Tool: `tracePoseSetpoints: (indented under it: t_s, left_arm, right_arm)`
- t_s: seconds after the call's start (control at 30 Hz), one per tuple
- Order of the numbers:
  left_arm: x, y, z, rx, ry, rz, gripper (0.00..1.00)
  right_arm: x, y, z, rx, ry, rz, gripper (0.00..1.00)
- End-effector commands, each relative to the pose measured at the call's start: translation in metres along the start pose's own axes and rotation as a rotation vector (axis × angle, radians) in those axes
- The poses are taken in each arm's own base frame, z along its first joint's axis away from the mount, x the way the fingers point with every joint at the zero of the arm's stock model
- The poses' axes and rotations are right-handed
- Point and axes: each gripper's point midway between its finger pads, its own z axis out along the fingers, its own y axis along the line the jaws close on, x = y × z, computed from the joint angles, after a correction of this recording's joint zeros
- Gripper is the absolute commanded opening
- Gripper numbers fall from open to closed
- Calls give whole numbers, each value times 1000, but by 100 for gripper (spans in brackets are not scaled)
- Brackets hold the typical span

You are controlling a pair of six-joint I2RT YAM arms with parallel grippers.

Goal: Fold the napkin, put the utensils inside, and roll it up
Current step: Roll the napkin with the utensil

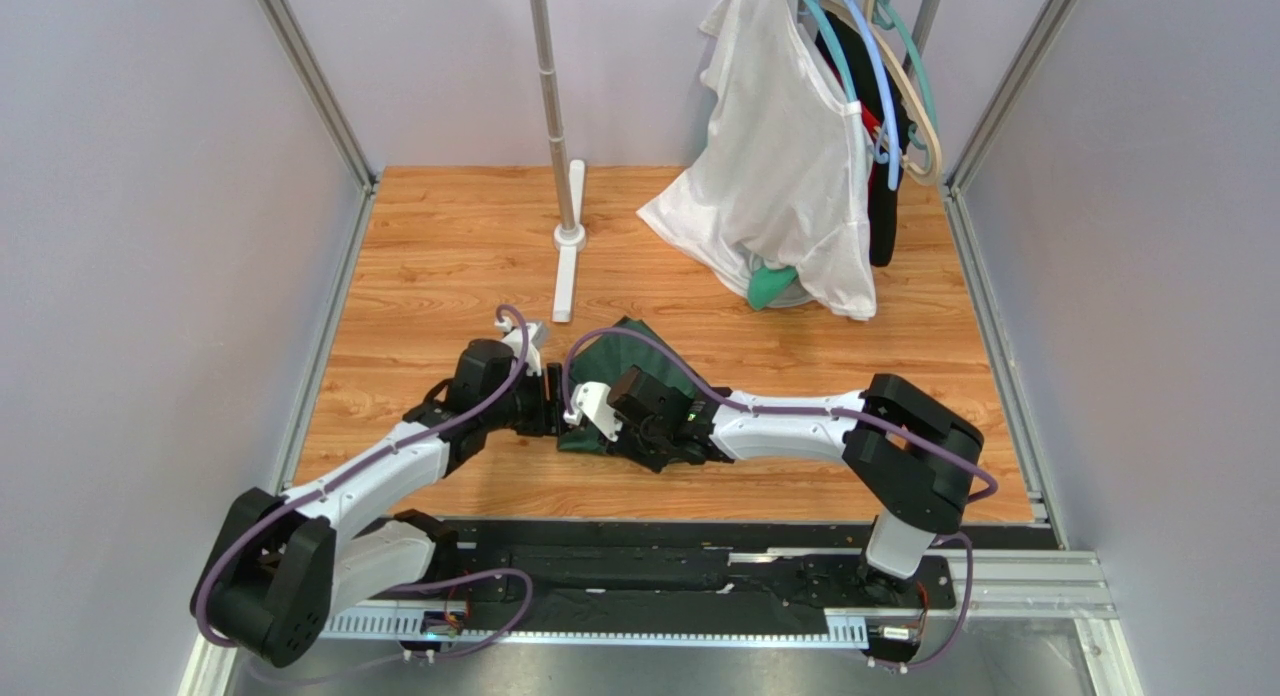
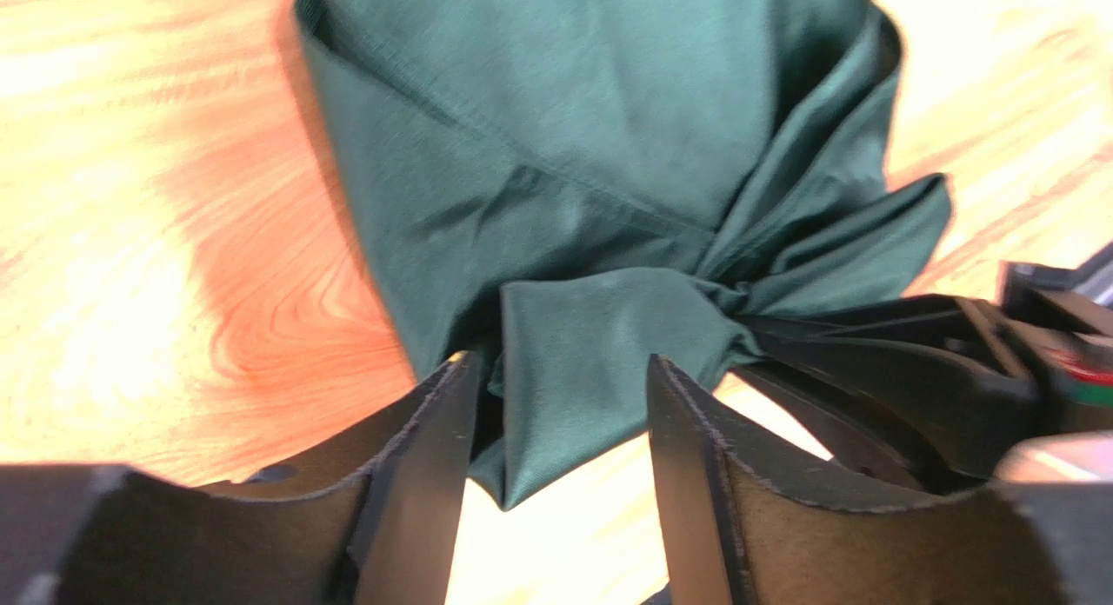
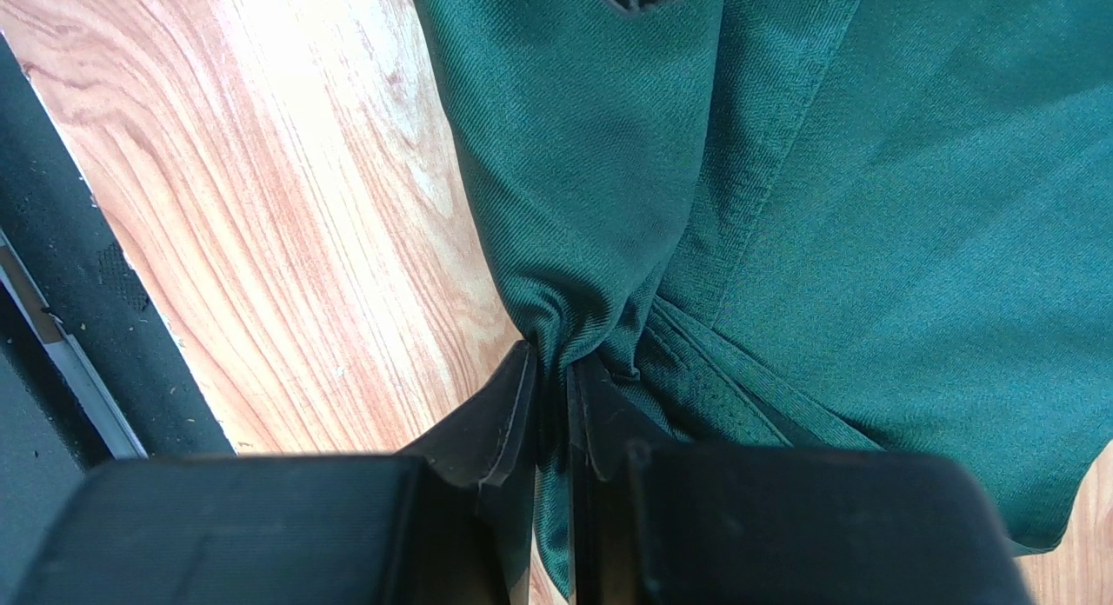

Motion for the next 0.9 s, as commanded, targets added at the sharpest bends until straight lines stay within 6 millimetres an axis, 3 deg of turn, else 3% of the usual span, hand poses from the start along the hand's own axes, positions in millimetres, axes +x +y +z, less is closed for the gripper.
tracePoseSetpoints:
  t_s: [0.0, 0.1, 0.23, 0.4, 0.6, 0.73, 0.87]
  left_arm:
    - [1, 7, 9, -28, -2, -28, 54]
    - [-1, 13, 11, -63, -15, -50, 53]
    - [-19, 3, 12, -22, -74, -20, 54]
    - [-37, -24, 9, 119, -121, 112, 57]
    - [-39, -55, 18, 341, -183, 281, 57]
    - [-42, -49, 25, 319, -213, 239, 57]
    - [-43, -30, 28, 208, -234, 160, 57]
  right_arm:
    - [25, 1, -1, 4, 90, 44, 0]
    - [24, -1, -2, 17, 94, 53, 0]
    - [29, -7, -3, 61, 110, 69, 0]
    - [30, -19, -5, 114, 97, 90, 0]
    - [32, -8, -10, -28, 53, 78, 0]
    - [33, -3, -14, -126, 39, 108, 0]
    - [35, -1, -16, -199, 60, 144, 0]
